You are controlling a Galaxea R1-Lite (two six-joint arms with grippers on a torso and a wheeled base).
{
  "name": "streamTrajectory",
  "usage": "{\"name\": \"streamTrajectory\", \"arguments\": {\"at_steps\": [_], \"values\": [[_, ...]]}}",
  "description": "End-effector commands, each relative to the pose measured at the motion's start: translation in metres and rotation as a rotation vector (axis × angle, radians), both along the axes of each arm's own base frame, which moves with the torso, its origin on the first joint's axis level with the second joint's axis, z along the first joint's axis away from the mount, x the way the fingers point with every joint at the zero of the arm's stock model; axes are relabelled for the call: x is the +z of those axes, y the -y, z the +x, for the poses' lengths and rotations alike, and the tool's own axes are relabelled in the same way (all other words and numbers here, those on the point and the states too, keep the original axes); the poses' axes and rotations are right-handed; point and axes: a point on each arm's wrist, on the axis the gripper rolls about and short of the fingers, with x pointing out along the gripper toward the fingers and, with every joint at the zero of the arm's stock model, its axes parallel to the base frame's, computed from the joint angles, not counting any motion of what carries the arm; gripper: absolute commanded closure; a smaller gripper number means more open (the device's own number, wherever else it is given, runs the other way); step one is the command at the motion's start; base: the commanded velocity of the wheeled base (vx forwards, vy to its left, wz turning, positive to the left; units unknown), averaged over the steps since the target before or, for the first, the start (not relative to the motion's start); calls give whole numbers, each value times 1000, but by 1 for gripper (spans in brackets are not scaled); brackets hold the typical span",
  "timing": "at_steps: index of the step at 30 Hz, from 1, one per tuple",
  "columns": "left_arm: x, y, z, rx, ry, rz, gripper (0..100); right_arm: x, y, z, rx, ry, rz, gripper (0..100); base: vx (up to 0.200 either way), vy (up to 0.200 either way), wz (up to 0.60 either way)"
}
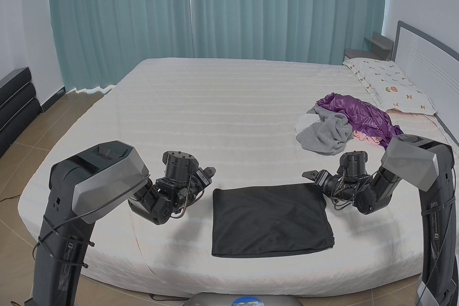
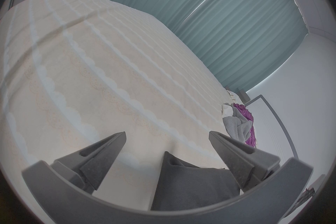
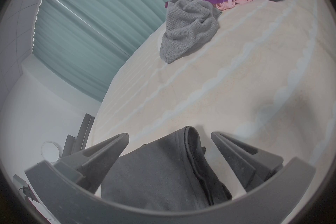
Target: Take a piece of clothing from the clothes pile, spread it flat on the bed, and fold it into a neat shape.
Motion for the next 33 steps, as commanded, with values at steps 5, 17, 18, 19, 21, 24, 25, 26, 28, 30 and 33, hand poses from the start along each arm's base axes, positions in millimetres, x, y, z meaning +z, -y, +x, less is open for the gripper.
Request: {"name": "streamTrajectory", "arguments": {"at_steps": [5,17,18,19,21,24,25,26,28,30,33], "values": [[0,3,-1,-8,2,-1,0,-12,-3,6,-18,-1,10,100,0,0,0],[2,15,-3,-41,12,0,0,-11,1,6,-68,3,23,100,0,0,0],[2,18,-3,-50,14,-4,0,-12,1,6,-73,4,20,100,0,0,0],[1,19,-3,-57,14,-6,0,-12,2,6,-76,4,18,100,0,0,0],[2,21,-2,-82,15,-15,0,-12,2,7,-82,5,14,100,0,0,0],[-2,23,-3,-132,2,5,0,-13,2,6,-84,3,14,100,0,0,0],[-2,23,-3,-132,2,5,0,-13,2,6,-84,3,14,100,0,0,0],[-6,29,-4,-163,-3,32,0,-15,2,6,-85,-3,12,100,0,0,0],[-13,33,-4,-181,-12,56,0,-15,1,5,-90,-5,8,100,0,0,0],[-16,33,-2,-201,-19,92,0,-16,1,4,-88,-6,6,100,0,0,0],[-19,37,1,-215,-33,112,0,-16,0,4,-86,-6,6,100,0,0,0]]}}
